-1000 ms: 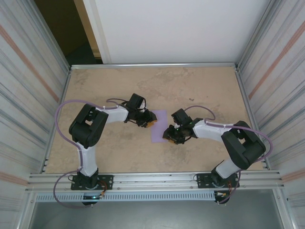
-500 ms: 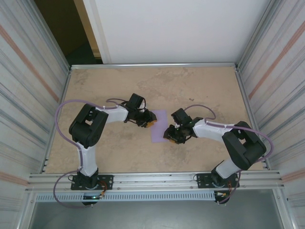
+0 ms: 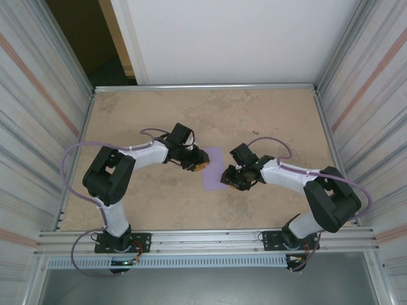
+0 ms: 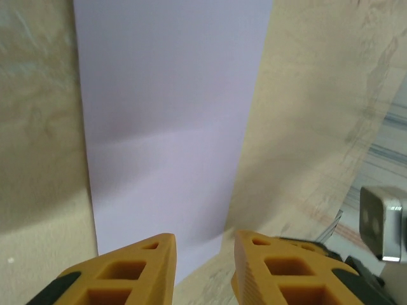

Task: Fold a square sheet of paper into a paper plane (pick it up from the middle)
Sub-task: Fold the triangle a second time at the center of the table.

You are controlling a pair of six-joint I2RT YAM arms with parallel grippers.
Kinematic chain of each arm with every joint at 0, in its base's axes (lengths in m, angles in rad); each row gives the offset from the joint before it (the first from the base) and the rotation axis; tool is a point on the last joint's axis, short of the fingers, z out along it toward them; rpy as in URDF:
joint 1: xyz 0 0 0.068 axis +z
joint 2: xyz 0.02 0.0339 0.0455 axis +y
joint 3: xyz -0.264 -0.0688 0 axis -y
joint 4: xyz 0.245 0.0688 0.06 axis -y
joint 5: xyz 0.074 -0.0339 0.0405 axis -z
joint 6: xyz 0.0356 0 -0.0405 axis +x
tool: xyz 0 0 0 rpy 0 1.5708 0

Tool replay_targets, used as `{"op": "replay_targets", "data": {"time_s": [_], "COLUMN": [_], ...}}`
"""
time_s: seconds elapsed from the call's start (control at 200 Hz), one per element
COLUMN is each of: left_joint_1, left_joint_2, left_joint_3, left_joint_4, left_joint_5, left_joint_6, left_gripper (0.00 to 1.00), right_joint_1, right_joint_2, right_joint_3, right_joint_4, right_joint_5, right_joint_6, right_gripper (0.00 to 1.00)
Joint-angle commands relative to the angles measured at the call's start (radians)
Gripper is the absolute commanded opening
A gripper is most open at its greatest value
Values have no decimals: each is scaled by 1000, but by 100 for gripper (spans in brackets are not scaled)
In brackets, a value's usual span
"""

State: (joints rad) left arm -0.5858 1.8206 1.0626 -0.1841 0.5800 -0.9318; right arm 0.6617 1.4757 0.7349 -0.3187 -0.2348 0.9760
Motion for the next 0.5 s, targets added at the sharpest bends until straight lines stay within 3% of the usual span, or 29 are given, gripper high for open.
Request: {"op": "replay_targets", "data": {"time_s": [0.0, 0.276, 0.496], "left_joint_1": [-14, -13, 15], "left_joint_2": [10, 79, 85], "left_joint_3": [-42, -9, -84], "left_joint_4": [-49, -60, -60], "left_joint_5": [10, 2, -6], "left_joint_6": [21, 14, -60], "left_gripper": [30, 30, 29], "right_joint_1": [7, 9, 9], "right_joint_2": [-13, 3, 14], "right_joint_3": [-3, -11, -15], "right_joint_4": [-13, 3, 7], "right_joint_5": [15, 4, 6], "right_joint_6": [1, 9, 7], "right_gripper": [37, 37, 40]}}
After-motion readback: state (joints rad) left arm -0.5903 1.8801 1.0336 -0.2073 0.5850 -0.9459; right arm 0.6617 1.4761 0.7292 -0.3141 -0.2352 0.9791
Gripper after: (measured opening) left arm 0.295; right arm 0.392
